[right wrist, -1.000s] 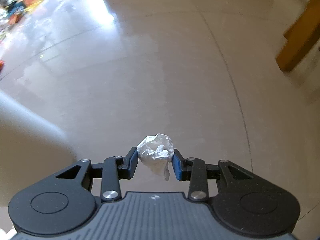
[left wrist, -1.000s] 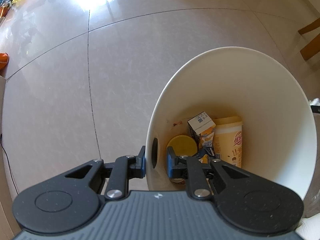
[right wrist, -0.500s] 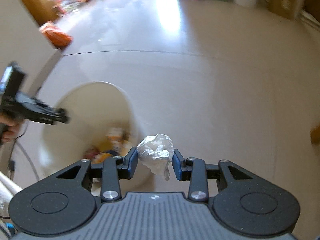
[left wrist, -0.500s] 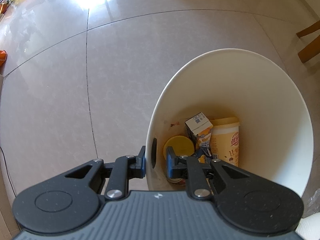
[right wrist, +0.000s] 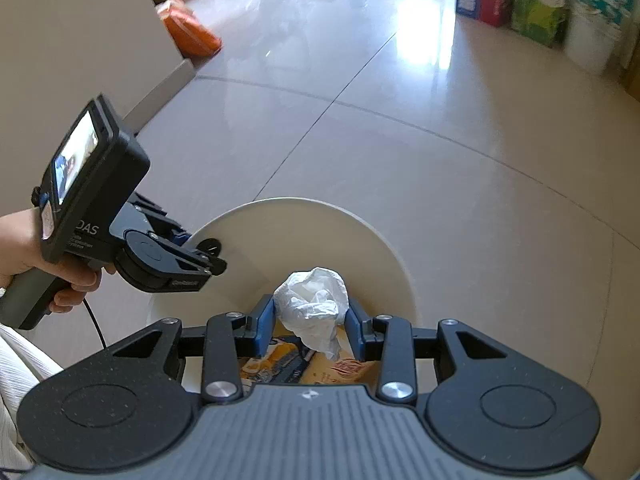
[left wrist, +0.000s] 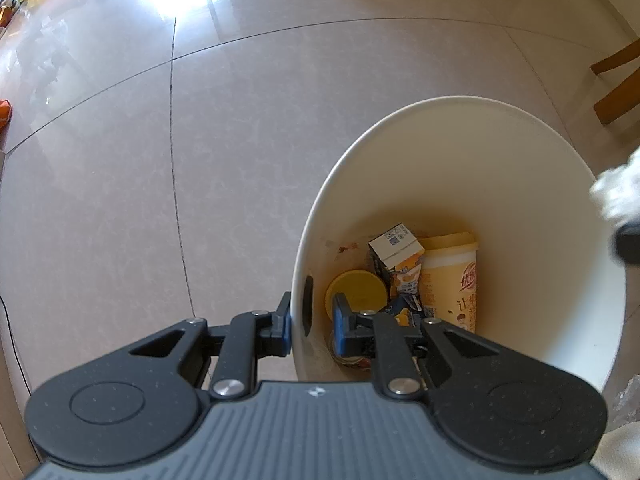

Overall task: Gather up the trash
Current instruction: 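Carry the tissue over the bin and open the right gripper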

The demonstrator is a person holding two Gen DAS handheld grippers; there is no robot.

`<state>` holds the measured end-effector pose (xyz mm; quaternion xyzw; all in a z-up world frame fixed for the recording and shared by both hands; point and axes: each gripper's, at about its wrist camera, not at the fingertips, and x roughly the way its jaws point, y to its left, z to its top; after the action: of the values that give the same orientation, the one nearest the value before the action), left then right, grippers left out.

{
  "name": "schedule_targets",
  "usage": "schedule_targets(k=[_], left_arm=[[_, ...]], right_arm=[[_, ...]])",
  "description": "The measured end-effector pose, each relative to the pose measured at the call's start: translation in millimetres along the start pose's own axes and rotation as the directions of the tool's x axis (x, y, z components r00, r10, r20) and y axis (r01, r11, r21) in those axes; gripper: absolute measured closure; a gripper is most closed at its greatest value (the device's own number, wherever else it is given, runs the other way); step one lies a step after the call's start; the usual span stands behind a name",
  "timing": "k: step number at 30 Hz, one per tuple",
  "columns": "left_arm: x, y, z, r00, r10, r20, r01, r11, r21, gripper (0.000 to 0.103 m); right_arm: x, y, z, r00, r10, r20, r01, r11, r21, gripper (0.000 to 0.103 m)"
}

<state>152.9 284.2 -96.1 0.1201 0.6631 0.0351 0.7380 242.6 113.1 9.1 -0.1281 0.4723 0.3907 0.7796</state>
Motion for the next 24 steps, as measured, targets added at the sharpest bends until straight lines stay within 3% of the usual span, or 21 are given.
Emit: schedule_targets(k=[10,12,14,24], left_arm=[[1,0,-1,1.0,-0.001,0.0,0.001,1.0,0.0,0.087],[1,0,-1,1.0,-0.002,0.0,0.002,1.0,0.001,0.087],[1,1,-1,1.0,-0.003,-0.001,0.003,1.0,-0.001,0.087],[1,-1,-1,1.0,0.003,-0.002,-0.003,1.0,0.003,0.087]], right_arm=[[42,43,6,0.998,-0.018,-0.053,0.009,0.988,-0.155,0.06],[42,44,5,0.999,-0.013,-0.052,0.004,0.986,-0.166,0.051],[41,44,4,0.999,-0.028,-0.044,0.02,0.986,-0.168,0.021],[30,27,3,0.999,-0.035,-0.024,0.034,0.997,-0.067,0.014]])
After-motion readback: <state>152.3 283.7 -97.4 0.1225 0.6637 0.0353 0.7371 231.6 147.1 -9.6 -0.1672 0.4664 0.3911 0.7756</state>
